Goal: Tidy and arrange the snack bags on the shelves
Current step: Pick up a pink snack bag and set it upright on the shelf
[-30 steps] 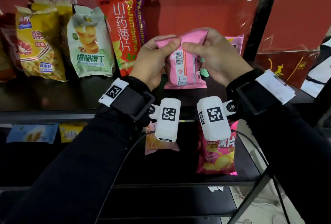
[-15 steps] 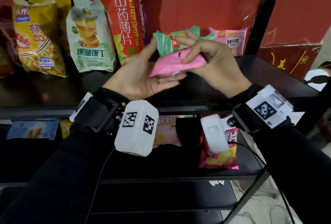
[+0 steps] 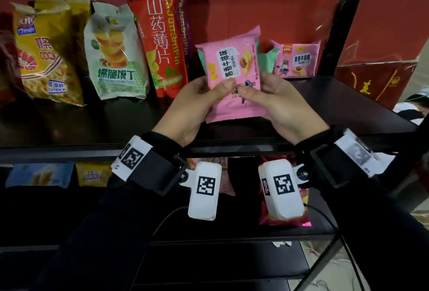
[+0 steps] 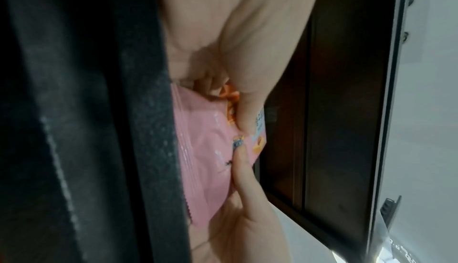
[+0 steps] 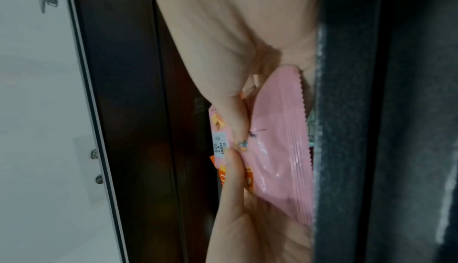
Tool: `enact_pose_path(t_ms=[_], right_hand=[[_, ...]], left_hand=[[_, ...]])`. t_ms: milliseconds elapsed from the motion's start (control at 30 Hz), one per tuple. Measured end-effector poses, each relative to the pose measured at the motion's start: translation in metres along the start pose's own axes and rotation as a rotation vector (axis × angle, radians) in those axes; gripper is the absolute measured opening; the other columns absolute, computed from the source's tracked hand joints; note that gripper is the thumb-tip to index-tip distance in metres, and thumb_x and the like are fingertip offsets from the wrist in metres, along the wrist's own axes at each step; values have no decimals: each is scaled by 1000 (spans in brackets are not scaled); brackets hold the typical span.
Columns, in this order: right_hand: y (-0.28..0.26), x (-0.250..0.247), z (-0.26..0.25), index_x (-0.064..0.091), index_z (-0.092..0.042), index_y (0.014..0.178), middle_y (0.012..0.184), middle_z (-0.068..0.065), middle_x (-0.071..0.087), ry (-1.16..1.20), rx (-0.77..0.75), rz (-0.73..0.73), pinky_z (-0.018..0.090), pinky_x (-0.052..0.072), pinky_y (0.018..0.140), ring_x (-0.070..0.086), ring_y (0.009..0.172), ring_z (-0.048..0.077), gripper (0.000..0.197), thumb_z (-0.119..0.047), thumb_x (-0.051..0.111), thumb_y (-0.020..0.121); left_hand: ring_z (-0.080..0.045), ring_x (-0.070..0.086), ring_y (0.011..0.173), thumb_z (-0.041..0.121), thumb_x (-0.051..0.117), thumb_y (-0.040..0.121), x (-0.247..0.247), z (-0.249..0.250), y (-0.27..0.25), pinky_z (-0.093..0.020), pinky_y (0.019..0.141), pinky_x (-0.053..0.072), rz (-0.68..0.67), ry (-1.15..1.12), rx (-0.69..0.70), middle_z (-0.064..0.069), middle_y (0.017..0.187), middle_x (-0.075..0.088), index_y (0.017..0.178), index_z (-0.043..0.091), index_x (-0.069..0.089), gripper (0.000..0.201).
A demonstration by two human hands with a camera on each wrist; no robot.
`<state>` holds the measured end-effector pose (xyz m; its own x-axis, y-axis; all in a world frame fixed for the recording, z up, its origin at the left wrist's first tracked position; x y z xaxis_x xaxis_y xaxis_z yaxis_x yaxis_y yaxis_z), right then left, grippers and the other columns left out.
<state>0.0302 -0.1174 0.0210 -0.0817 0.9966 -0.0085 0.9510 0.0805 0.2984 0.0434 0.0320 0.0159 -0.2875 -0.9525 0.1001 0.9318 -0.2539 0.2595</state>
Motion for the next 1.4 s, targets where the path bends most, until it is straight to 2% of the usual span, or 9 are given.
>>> enact_pose_path(t_ms=[200,467,567,733,833,1000,1133,1233,1400], right_hand=[[-2,4,-3,53,-15,128,114,-3,69,-13,-48,-11,26,53,93,66,104,9,42,-12,65,88],[-6,17,-8,50,-4,129,121,7,63,-143,-212,-47,18,46,97,60,106,6,45,1,64,87],[-8,21,-12,45,-7,131,127,5,58,-81,-236,-80,22,43,103,55,118,7,43,-1,59,91],[-10,26,-20,56,-14,110,104,8,68,-15,-266,-39,16,51,84,61,89,-2,24,0,58,91],[-10,27,-22,57,-10,114,111,19,66,4,-278,6,20,51,85,61,91,9,22,-4,57,92],[-9,32,-20,59,-15,107,114,33,60,153,-202,28,55,49,94,56,106,50,13,-14,56,95],[-4,33,-24,62,-14,93,95,10,68,171,-217,75,37,55,86,66,90,23,6,-10,58,93],[-2,34,-25,63,-16,89,90,11,65,146,-223,83,36,54,78,61,84,24,7,-12,59,93],[-6,33,-15,53,-11,117,111,2,63,36,-217,-77,28,52,95,62,102,10,31,-5,63,88]], left_hand=[[-12,69,95,4,63,87,-5,-1,-1,-24,78,55,39,-16,65,-6,111,70,124,7,56,37],[-20,55,122,14,63,86,-4,9,-14,-33,101,47,96,-54,320,-11,132,56,134,10,45,51],[-18,61,105,13,63,86,-5,12,-16,-32,82,53,133,-26,384,-7,112,63,119,8,53,35],[-10,63,91,9,62,84,-4,12,-20,-22,71,53,118,-45,437,2,93,66,101,12,56,18],[-13,62,101,12,57,87,-3,13,-20,-27,87,51,136,-102,437,-3,103,64,106,12,56,19],[-21,61,102,13,53,91,-4,12,-20,-38,95,49,179,-129,439,-9,104,65,105,9,60,16],[-22,63,104,13,54,91,-6,12,-19,-39,96,49,157,-176,436,-8,105,68,104,10,64,16],[-20,64,102,16,51,93,-9,12,-16,-37,93,50,149,-267,431,-5,102,70,99,14,69,19],[-18,67,94,13,47,98,-18,9,-12,-35,88,52,183,-356,434,-4,96,73,101,8,65,19]])
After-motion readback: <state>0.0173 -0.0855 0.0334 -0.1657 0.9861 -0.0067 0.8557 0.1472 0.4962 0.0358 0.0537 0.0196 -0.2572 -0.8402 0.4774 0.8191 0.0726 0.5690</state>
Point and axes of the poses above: each hand's wrist, its own y-axis towards the middle knuckle, its own x-axis out of the palm, z = x × y, the point moved 3 cm from there along y, towards the middle knuckle
